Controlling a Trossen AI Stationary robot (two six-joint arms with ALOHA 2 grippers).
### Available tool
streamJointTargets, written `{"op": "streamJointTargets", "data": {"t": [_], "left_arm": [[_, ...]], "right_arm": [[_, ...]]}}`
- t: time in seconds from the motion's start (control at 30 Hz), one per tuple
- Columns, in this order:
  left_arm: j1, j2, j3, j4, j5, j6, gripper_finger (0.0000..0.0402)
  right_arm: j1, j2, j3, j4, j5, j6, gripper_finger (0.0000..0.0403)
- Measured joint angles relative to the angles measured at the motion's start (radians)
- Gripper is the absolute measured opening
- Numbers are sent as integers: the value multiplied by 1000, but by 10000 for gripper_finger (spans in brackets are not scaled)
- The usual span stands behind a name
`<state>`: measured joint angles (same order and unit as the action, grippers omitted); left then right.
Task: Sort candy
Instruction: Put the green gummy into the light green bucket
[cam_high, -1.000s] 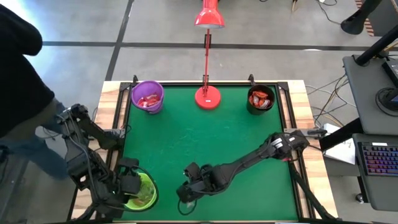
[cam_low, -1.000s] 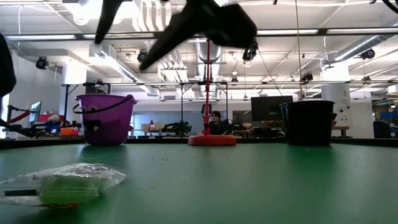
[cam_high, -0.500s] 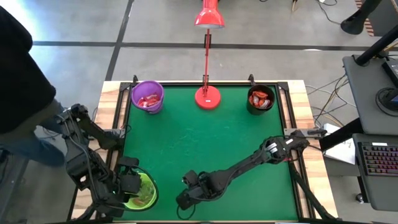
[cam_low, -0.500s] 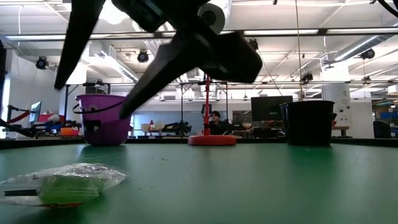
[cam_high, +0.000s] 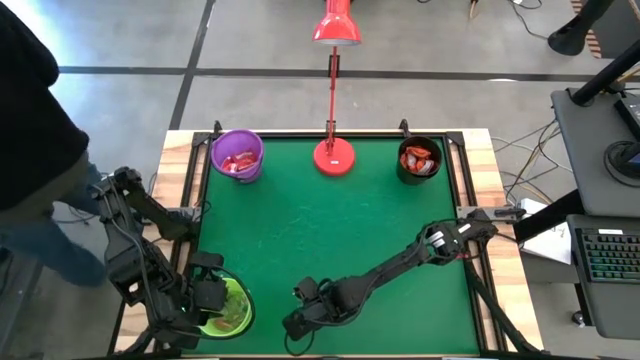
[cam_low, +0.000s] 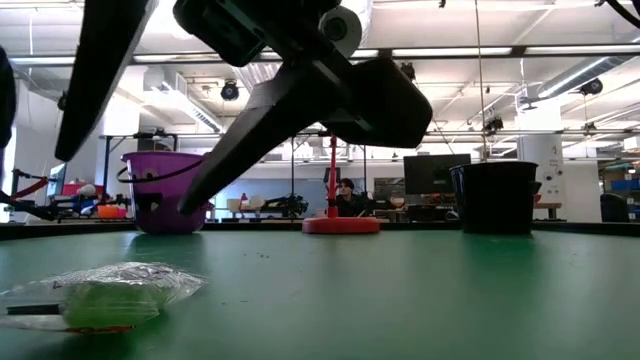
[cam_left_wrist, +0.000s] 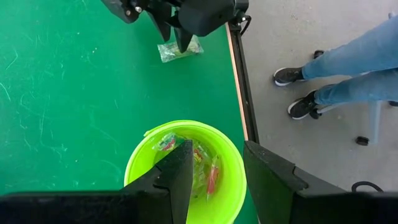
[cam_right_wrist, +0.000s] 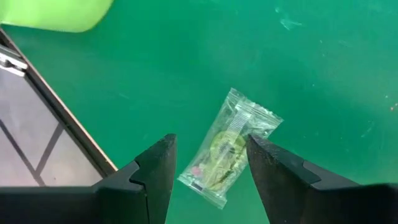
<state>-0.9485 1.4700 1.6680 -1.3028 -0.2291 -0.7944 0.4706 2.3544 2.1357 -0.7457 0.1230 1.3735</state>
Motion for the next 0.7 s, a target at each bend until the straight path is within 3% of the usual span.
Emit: {"op": "streamJointTargets", "data": {"t": [0.7], "left_arm": [[0,0,0,0,0,0,123]], "right_arm": [[3,4,-53,48,1,24,190]]}}
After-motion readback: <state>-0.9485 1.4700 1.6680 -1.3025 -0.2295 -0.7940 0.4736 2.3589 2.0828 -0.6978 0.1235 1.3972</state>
